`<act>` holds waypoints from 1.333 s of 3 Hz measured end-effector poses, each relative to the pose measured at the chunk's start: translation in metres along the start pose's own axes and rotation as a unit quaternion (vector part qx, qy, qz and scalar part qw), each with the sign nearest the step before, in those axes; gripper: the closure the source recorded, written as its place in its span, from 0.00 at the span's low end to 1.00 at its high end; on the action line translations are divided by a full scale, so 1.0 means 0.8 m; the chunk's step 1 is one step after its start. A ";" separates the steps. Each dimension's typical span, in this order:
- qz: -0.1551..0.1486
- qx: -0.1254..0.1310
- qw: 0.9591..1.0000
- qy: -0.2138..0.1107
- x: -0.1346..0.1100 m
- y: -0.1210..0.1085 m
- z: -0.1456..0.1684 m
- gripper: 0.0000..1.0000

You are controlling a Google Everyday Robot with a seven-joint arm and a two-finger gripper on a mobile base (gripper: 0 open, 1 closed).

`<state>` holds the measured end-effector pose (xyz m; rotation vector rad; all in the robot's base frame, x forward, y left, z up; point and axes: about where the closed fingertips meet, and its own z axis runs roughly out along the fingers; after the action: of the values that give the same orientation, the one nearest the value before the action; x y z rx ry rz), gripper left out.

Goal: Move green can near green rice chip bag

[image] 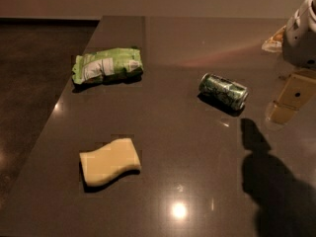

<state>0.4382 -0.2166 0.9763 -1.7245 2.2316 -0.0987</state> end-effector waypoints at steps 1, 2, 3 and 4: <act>0.004 0.003 1.000 0.000 -0.001 -0.003 0.002 0.00; 0.015 0.010 1.000 0.000 -0.005 -0.015 0.009 0.00; 0.047 0.005 0.999 0.008 -0.018 -0.056 0.044 0.00; 0.064 -0.002 0.998 0.028 -0.026 -0.087 0.082 0.00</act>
Offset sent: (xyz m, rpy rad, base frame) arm 0.0265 0.0010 -0.0110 0.0098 -0.0067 -0.0639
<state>0.5263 -0.2062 0.9354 -1.5947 2.3762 -0.1153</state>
